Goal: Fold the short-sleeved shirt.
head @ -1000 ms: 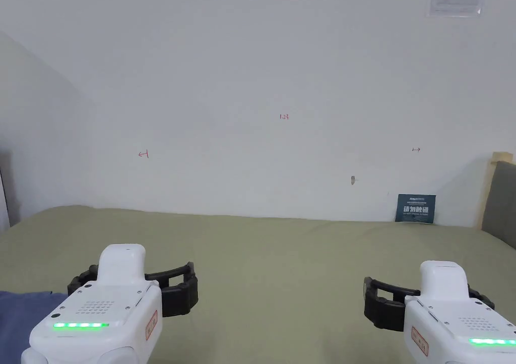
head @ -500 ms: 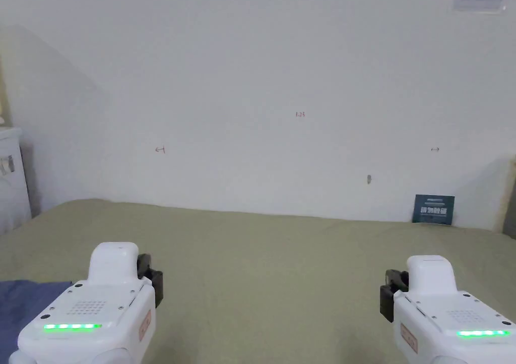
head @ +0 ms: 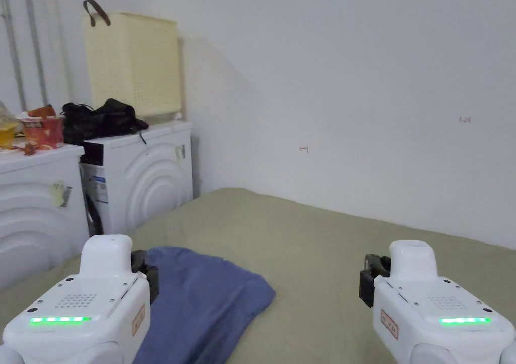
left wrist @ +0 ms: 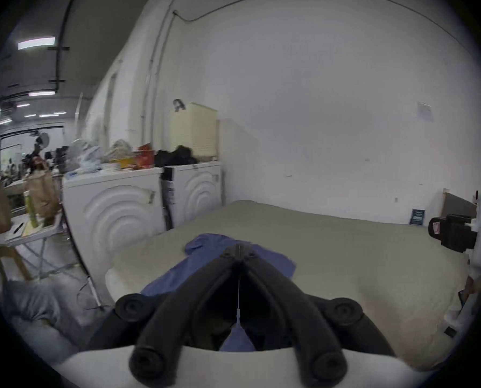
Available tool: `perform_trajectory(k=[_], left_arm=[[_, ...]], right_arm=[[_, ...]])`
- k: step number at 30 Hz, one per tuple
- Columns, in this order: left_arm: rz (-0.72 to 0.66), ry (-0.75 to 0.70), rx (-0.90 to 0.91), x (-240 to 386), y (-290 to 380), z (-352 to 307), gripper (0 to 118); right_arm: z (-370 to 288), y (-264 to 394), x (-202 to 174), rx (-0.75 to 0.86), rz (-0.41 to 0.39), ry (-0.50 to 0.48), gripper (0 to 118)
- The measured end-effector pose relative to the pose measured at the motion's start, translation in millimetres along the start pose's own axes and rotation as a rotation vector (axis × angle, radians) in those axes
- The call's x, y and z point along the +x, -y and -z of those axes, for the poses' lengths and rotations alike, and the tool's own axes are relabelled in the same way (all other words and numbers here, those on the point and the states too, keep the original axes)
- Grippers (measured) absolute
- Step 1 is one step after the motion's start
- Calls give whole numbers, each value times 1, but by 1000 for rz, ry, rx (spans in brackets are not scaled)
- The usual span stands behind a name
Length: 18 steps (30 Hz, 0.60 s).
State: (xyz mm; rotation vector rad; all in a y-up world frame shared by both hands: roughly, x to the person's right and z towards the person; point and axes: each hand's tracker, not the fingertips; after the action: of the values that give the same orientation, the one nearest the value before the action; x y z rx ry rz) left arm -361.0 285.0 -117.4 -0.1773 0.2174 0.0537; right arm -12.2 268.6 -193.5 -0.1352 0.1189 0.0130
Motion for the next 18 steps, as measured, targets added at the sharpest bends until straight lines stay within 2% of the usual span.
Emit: perform_trajectory(k=[4, 6, 9, 14, 18], left_arm=[[-33, -77, -32, -30, 7, -4, 1], [-66, -78, -41, -38, 10, -3, 1], [-82, -62, -66, -42, 11, 8, 1], [-67, 31, -193, -39, -5, 77, 1], [56, 122, -396, -18, -30, 173, 1]], right_arm=[[16, 3, -39, -10, -12, -116, 1], [23, 7, -49, -21, 8, -162, 1], [29, 12, -59, -38, -9, -166, 1], [44, 17, -62, -35, -38, -160, 1], [71, 17, -58, -40, -62, -143, 1]])
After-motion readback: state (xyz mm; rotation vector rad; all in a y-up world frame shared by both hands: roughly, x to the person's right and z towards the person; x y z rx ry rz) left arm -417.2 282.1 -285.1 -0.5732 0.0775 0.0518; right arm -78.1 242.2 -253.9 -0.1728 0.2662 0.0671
